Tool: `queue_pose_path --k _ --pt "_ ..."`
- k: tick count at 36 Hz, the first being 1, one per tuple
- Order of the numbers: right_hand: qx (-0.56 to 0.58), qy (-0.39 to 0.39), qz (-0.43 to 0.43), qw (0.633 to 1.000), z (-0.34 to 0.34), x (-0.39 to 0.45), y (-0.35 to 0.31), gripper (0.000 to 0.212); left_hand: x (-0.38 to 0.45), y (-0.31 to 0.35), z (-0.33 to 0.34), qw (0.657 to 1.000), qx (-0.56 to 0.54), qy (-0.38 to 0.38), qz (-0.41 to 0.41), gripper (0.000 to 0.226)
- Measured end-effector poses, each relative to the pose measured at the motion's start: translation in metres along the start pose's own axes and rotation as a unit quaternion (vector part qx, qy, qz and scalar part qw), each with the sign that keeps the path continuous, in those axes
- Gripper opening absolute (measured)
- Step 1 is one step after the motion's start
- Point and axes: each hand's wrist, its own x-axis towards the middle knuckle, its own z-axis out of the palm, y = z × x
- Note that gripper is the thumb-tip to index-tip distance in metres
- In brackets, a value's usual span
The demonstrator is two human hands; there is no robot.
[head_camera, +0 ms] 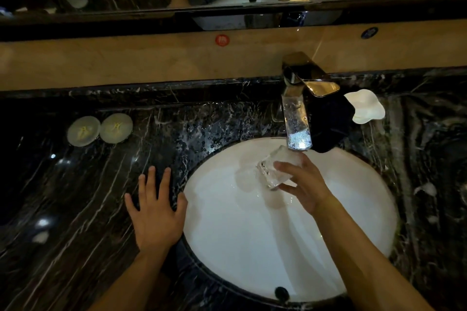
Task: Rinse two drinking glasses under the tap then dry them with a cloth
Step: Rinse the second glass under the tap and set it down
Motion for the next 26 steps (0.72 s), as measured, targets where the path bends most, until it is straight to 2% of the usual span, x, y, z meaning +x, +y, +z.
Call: queue_pose_path --k 3,8,10,13,20,26 --pt "0.093 -0.022 0.064 0.993 -0.001 0.004 0.002 0.055 0.0 -0.001 0.0 1.0 0.001 -0.001 0.0 0.071" --pt "0.255 -0.021 0.138 0.957 0.005 0.006 0.004 0.055 0.0 0.0 -0.001 1.0 0.002 -0.003 0.001 0.071" --pt "0.296 -0.021 0.148 0.943 0.006 0.01 0.006 0.06 0.0 0.0 -0.001 1.0 0.001 -0.004 0.0 0.071" --pt "0.343 -0.018 0.164 0.925 0.008 0.013 0.007 0.052 0.0 -0.001 -0.001 1.0 -0.004 -0.003 0.001 0.071" --pt "0.463 0.029 0.171 0.869 0.011 0.016 0.005 0.075 -0.001 -0.002 -0.001 1.0 -0.002 -0.006 0.001 0.071" --pt "0.519 0.01 0.15 0.842 0.004 0.012 0.007 0.069 -0.001 -0.001 0.0 1.0 -0.002 -0.004 0.003 0.07"
